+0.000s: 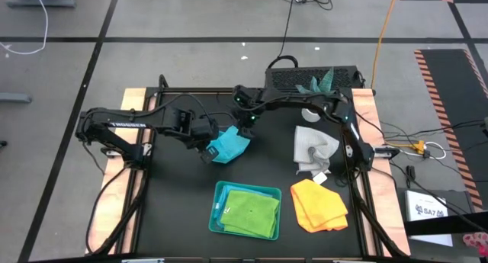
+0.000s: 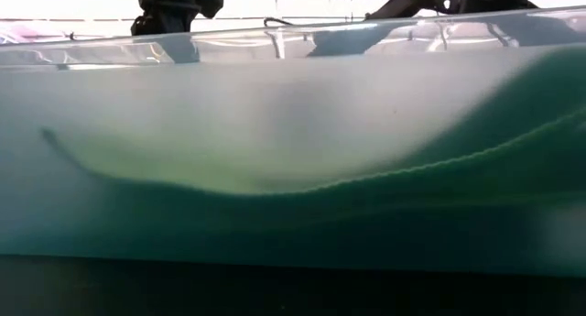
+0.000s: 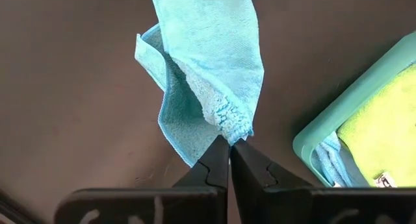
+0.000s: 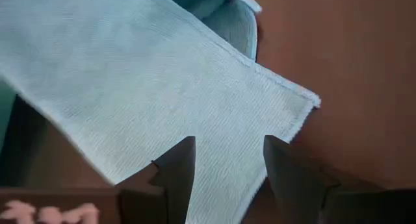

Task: Fold microfiber towels
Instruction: Fold the blue microfiber cloth into a quarter

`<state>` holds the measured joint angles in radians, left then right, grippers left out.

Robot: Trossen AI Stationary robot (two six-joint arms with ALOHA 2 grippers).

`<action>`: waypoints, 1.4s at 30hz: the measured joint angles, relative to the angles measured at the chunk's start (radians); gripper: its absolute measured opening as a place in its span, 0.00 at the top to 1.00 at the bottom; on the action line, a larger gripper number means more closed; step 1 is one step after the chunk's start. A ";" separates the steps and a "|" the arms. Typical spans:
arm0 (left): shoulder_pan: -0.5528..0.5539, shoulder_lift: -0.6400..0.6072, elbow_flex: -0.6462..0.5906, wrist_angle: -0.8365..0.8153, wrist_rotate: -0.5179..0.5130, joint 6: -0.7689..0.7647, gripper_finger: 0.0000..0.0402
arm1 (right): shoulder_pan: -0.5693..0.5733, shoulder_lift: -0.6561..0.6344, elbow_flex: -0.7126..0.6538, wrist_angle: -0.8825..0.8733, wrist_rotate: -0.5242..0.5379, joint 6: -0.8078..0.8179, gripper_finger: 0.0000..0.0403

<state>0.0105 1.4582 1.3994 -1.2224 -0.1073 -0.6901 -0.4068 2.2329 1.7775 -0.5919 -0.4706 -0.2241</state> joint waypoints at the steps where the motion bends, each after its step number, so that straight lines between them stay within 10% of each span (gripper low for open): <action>1: 0.000 0.000 0.000 0.002 0.000 0.000 0.97 | 0.001 0.007 0.000 0.008 0.000 0.005 0.57; 27: 0.000 0.000 0.000 0.000 0.002 0.054 0.99 | -0.032 -0.054 0.014 -0.311 -0.080 0.239 0.58; 42: 0.000 0.000 0.000 0.000 0.004 0.059 0.96 | -0.062 -0.027 -0.025 -0.186 -0.112 0.307 0.58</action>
<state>0.0105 1.4582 1.3994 -1.2220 -0.1036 -0.6315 -0.4690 2.2056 1.7526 -0.7780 -0.5821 0.0825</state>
